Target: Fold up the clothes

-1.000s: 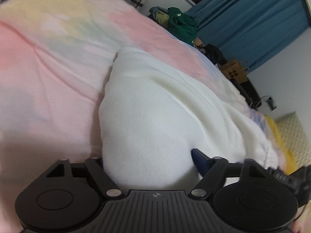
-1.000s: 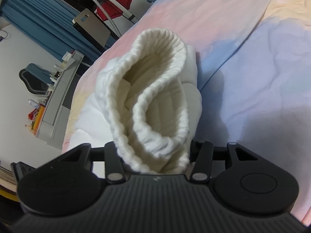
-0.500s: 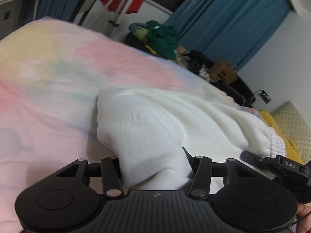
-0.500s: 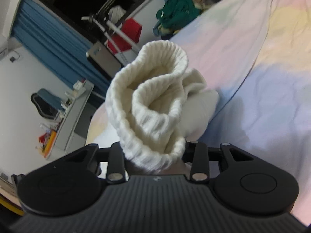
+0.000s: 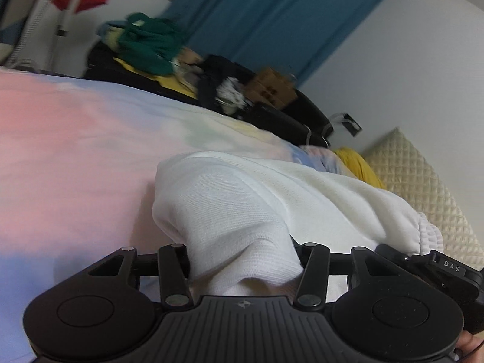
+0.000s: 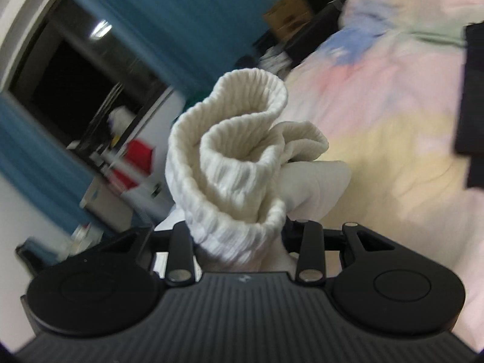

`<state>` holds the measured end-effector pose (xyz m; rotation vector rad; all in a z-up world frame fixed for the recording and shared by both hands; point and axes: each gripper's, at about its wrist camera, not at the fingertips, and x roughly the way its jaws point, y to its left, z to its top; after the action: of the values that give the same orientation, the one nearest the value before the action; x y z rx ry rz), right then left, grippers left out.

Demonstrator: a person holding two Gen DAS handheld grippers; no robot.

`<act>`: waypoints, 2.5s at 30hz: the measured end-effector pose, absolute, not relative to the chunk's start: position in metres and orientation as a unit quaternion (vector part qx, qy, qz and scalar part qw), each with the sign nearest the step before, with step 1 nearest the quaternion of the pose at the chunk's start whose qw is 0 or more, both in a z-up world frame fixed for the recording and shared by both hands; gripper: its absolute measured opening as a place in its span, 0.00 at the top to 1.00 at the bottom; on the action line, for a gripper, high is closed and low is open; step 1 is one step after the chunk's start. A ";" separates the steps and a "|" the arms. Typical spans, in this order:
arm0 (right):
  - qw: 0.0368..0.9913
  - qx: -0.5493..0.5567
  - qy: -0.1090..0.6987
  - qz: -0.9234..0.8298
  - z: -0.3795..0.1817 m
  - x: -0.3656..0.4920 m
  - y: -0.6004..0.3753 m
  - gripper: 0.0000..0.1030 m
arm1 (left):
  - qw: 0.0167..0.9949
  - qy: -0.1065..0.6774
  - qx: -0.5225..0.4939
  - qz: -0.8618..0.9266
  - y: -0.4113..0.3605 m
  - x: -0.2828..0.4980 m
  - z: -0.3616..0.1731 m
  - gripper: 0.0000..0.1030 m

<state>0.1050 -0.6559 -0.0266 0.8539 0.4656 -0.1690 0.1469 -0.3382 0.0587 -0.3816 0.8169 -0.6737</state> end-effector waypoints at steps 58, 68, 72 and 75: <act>0.952 0.165 0.189 -0.173 0.008 -0.111 -0.426 0.18 | 0.933 0.185 0.075 -0.300 -0.190 -0.162 0.155 0.00; 0.957 0.101 0.161 -0.219 -0.020 -0.111 -0.394 0.18 | 0.931 0.188 0.065 -0.306 -0.183 -0.158 0.123 0.00; 0.957 0.086 0.158 -0.228 -0.034 -0.104 -0.384 0.18 | 0.928 0.200 0.076 -0.304 -0.186 -0.150 0.107 0.00; 0.955 0.081 0.158 -0.237 -0.042 -0.098 -0.381 0.18 | 0.930 0.199 0.082 -0.299 -0.184 -0.147 0.099 0.00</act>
<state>-0.0985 -0.3807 -0.0425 0.1644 0.3209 -0.4803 -0.1469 -0.1843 0.0995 0.1679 0.4083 -0.6128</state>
